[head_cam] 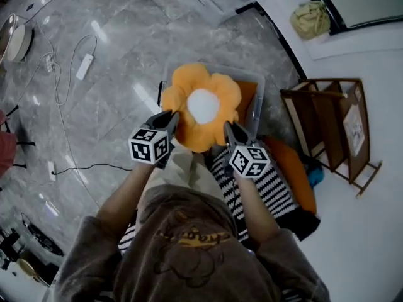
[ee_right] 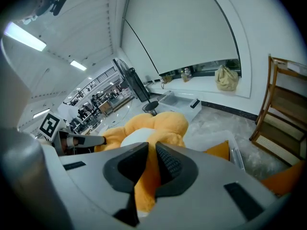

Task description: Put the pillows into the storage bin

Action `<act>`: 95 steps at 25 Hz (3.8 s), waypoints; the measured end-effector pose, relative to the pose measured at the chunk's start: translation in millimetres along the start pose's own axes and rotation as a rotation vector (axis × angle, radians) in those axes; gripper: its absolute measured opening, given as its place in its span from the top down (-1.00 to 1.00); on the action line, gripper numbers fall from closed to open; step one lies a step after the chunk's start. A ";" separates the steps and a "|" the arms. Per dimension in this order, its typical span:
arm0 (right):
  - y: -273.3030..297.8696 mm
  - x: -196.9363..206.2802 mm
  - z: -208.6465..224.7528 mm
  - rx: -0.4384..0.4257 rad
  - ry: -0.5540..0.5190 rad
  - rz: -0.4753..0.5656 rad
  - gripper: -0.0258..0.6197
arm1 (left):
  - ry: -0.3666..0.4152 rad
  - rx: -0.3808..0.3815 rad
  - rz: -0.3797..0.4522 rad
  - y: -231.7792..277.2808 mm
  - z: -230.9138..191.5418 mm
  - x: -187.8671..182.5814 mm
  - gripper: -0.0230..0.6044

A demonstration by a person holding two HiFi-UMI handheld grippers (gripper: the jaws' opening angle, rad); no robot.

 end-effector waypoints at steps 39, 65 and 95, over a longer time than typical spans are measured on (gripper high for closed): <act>262.3 168.0 125.4 0.026 0.161 -0.182 0.06 | -0.114 -0.070 -0.164 198.3 -238.7 146.0 0.10; -129.3 -139.8 -13.4 -0.210 0.007 0.187 0.23 | 0.263 0.455 -0.093 -9.9 194.3 -120.4 0.03; -290.4 -135.7 -33.9 -0.065 -0.216 0.672 0.92 | 0.618 0.570 0.228 -77.2 301.8 -127.5 0.92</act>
Point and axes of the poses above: the fingertips, and each gripper's own axes: y forward along the fingers, z to its right, x out of its underside, the point moved 3 cm from there along -y, backward along the fingers, and after that the axes turned 13 degrees about x, right-handed, at the moved point
